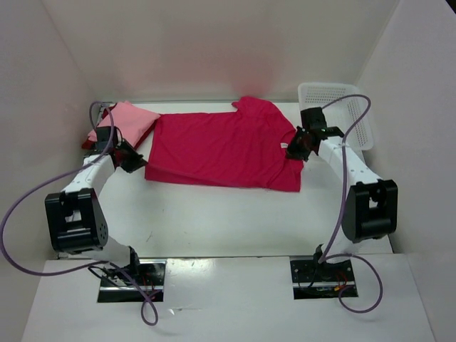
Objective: Fold and stack the t-shirts
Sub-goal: Fold the flattened tshirt in 1/3 of the way, then grap the side of the flattened tshirt furthest away from the robot with both arms
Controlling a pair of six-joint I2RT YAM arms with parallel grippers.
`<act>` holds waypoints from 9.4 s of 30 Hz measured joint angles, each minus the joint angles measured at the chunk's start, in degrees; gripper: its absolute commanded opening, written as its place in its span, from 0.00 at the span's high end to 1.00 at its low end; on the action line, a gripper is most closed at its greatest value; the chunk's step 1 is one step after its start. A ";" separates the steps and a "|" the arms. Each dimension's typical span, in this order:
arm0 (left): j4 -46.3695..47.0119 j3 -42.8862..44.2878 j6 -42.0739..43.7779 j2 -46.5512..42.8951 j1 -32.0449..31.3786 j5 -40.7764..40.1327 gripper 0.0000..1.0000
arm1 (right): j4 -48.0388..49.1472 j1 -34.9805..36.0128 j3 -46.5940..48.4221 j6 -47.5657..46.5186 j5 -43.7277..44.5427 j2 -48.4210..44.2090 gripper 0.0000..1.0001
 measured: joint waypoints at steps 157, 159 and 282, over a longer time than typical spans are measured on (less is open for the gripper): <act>3.78 -11.85 -4.98 -3.26 -25.35 -0.13 0.72 | 8.41 0.61 -21.68 7.58 2.05 1.46 0.97; 4.17 -13.84 -5.03 -3.52 -22.91 -0.13 0.70 | 8.50 0.74 -20.83 7.54 3.23 1.46 0.88; 1.27 7.76 1.57 1.53 -14.27 -7.69 0.66 | 11.32 29.73 -5.92 2.84 -10.91 3.32 0.98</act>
